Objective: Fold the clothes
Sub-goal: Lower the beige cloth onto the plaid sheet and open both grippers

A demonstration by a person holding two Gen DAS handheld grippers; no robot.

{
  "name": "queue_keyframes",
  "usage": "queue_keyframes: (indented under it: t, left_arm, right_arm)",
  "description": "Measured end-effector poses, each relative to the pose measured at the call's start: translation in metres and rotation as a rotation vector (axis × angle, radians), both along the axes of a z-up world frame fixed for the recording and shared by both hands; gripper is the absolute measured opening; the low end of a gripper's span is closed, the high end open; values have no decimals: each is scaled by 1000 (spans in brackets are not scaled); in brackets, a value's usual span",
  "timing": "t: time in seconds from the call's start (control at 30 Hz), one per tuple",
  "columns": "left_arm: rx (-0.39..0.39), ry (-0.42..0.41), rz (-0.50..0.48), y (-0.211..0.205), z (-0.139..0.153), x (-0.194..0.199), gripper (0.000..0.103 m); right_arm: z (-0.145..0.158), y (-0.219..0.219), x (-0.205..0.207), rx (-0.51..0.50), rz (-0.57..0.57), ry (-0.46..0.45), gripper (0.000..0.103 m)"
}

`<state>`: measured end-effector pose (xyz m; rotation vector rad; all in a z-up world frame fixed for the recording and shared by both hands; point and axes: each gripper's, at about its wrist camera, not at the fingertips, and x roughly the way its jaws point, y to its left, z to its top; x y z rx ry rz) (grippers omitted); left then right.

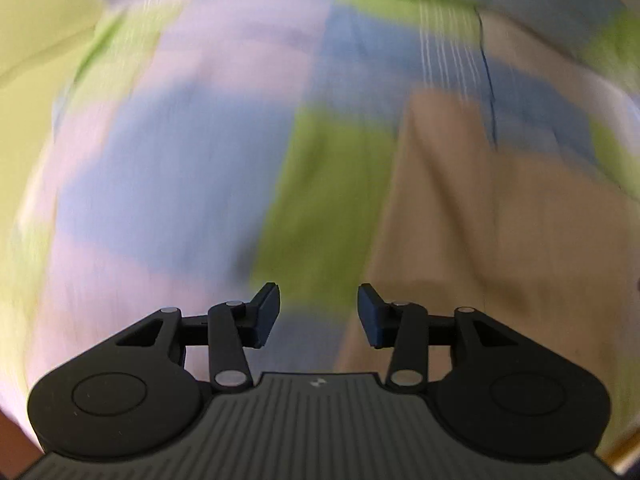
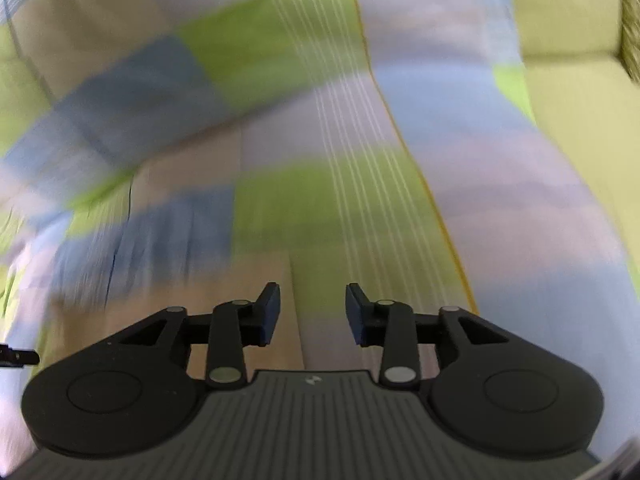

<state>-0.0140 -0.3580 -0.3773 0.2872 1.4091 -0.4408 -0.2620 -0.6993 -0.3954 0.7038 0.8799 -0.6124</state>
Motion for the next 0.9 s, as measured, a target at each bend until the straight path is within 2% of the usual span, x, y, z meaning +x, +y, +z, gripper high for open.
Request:
queue_keyframes:
  t: [0.13, 0.27, 0.3, 0.33, 0.37, 0.4, 0.5, 0.63, 0.73, 0.77, 0.87, 0.9]
  left_arm:
    - [-14, 5, 30, 14, -17, -37, 47]
    - [-81, -48, 43, 9, -27, -48, 46]
    - [-96, -62, 33, 5, -29, -50, 42]
    - [-104, -73, 18, 3, -30, -52, 27]
    - [-110, -80, 1, 0, -31, -53, 5]
    - [-119, -84, -18, -2, -32, -54, 1]
    - [-127, -105, -53, -6, -31, -58, 0]
    - [-100, -202, -106, -6, -18, -74, 0]
    - [-42, -302, -146, -3, -4, -89, 0]
    - [-27, -329, -156, -3, 0, -94, 0]
    - [48, -424, -209, -11, 3, -113, 1]
    - [78, -414, -218, -11, -4, -118, 1]
  right_arm:
    - [-6, 31, -45, 84, 4, 17, 37]
    - [-11, 54, -80, 132, 16, -47, 40]
    - [-13, 54, -84, 139, 11, -64, 41]
    - [-14, 54, -88, 146, 5, -81, 42]
    - [-16, 54, -92, 154, -3, -98, 42]
    - [-18, 52, -96, 167, -19, -120, 42]
    - [-26, 45, -103, 209, -73, -170, 42]
    - [-40, 40, -97, 258, -72, -208, 41]
    - [-41, 47, -79, 241, 4, -168, 2]
    - [-39, 52, -73, 221, 32, -146, 2]
    - [-19, 64, -76, 120, 18, -141, 2]
    - [-15, 67, -78, 108, 5, -132, 2]
